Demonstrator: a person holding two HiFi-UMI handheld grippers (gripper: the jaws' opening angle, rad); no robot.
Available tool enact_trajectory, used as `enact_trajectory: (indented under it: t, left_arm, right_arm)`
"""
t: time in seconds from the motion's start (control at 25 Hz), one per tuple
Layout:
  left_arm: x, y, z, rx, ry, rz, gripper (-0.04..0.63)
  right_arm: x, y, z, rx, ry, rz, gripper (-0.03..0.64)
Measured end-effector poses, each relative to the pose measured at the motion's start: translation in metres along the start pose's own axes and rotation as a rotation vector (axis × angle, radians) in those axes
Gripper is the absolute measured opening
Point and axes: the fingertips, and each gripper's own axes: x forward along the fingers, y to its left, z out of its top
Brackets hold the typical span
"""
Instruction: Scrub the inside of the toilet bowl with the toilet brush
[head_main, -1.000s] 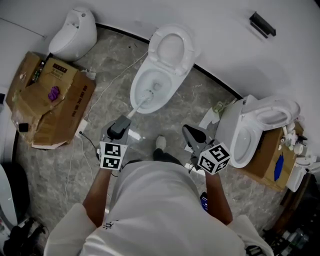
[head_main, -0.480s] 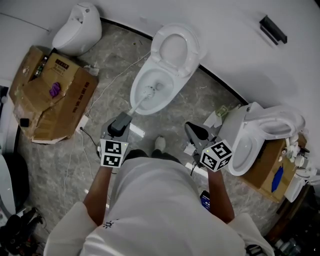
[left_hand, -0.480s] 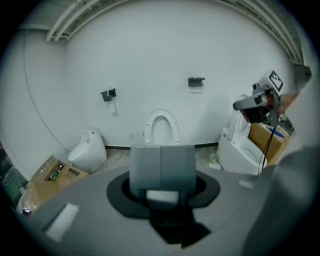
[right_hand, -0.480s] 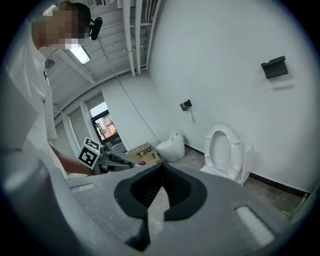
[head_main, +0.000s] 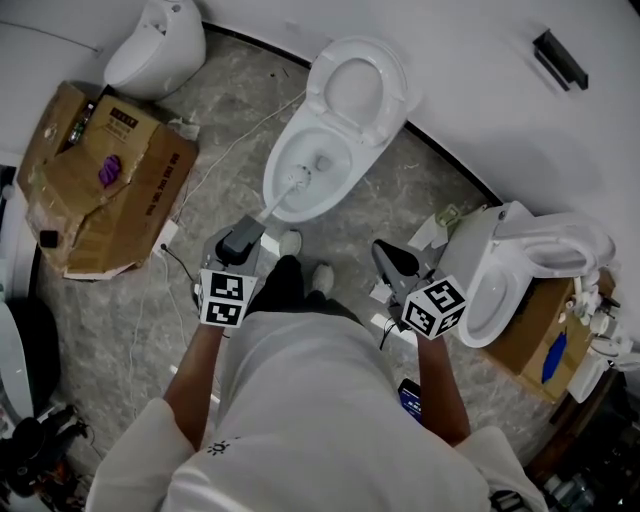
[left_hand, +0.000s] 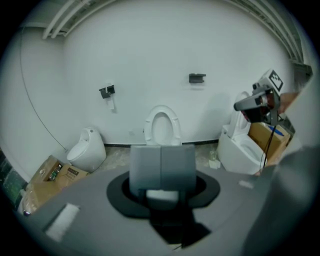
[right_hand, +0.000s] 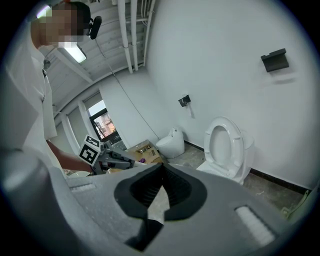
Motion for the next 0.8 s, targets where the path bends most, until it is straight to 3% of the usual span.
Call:
enact_trajectory:
  t: [0.6,0.8]
  left_arm:
    - [0.114,0.037,0.021,0.106,0.05,-0.204,0.156]
    - [0.158,0.049,0.024,0.171,0.111,-0.28,0.156]
  right_arm:
    - [0.069,-0.037,0.011,0.067,0.04,-0.128,0.0]
    - [0.098,-0.049,0.012,0.098,0.052,-0.166,0.0]
